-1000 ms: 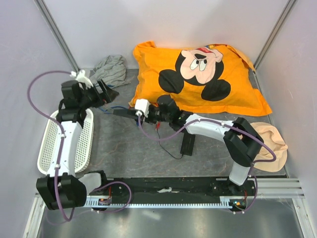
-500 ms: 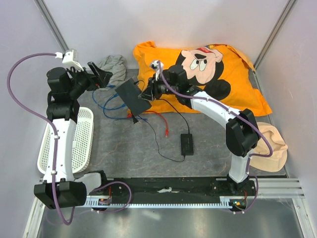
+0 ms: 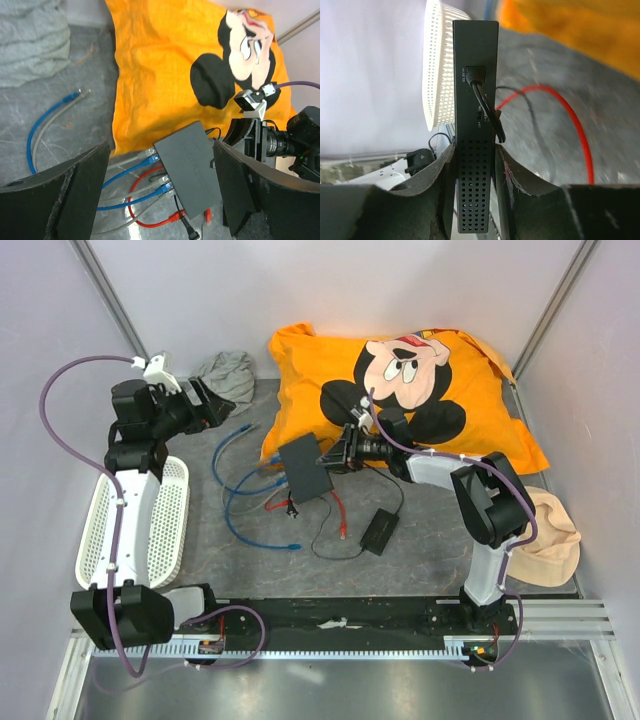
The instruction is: Pull the plug from the switch port
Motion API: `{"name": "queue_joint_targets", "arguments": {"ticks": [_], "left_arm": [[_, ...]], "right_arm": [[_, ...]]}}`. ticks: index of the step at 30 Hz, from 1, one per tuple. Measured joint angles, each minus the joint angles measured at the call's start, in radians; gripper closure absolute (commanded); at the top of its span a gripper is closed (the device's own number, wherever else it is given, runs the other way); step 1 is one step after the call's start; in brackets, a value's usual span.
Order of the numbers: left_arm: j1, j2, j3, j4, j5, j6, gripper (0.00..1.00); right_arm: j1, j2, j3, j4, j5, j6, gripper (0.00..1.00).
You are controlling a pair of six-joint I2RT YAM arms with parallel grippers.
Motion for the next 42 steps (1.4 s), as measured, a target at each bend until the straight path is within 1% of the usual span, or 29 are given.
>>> {"name": "queue_joint_targets", "arguments": {"ticks": [6, 11, 14, 16, 17, 18, 19, 22, 24, 27, 30, 33, 35, 38, 42], "left_arm": [[0.0, 0.05, -0.011, -0.047, 0.004, 0.012, 0.11], [-0.001, 0.058, -0.018, -0.082, 0.01, 0.056, 0.11], [-0.002, 0.058, -0.024, -0.096, 0.01, 0.09, 0.11], [-0.006, 0.058, -0.03, -0.107, 0.008, 0.113, 0.11], [-0.009, 0.058, -0.034, -0.11, 0.007, 0.123, 0.11], [-0.012, 0.056, -0.039, -0.114, 0.005, 0.132, 0.11], [-0.018, 0.054, -0.045, -0.115, 0.002, 0.14, 0.11], [-0.04, 0.044, -0.062, -0.138, 0.001, 0.176, 0.11], [-0.061, 0.036, -0.068, -0.158, 0.001, 0.201, 0.11], [-0.092, 0.028, -0.073, -0.178, 0.002, 0.232, 0.12], [-0.146, 0.028, -0.074, -0.179, 0.001, 0.254, 0.12], [-0.212, 0.023, -0.093, -0.162, 0.007, 0.258, 0.12], [-0.247, 0.016, -0.134, -0.134, 0.025, 0.244, 0.12], [-0.26, 0.018, -0.221, -0.072, 0.05, 0.185, 0.12], [-0.276, 0.046, -0.349, 0.024, 0.042, 0.125, 0.12]], "right_arm": [[-0.02, -0.005, -0.148, 0.006, 0.002, 0.091, 0.99], [-0.016, -0.046, -0.261, 0.001, 0.024, 0.119, 0.99], [-0.013, -0.068, -0.31, -0.016, 0.037, 0.116, 0.98], [-0.008, -0.071, -0.335, -0.017, 0.053, 0.11, 0.92], [-0.003, -0.071, -0.351, -0.017, 0.066, 0.102, 0.85], [0.003, -0.071, -0.363, -0.019, 0.073, 0.098, 0.57], [0.01, -0.072, -0.372, -0.021, 0.079, 0.093, 0.44], [0.039, -0.079, -0.389, -0.067, 0.117, 0.07, 0.15], [0.053, -0.102, -0.366, -0.119, 0.11, 0.045, 0.02], [0.056, -0.159, -0.302, -0.252, 0.127, -0.056, 0.02], [0.035, -0.222, -0.213, -0.424, 0.156, -0.181, 0.02], [0.012, -0.283, -0.097, -0.605, 0.191, -0.354, 0.02], [0.005, -0.31, -0.021, -0.696, 0.246, -0.482, 0.02], [0.0, -0.351, 0.034, -0.77, 0.313, -0.629, 0.02], [0.002, -0.418, 0.034, -0.802, 0.394, -0.827, 0.02]]}}
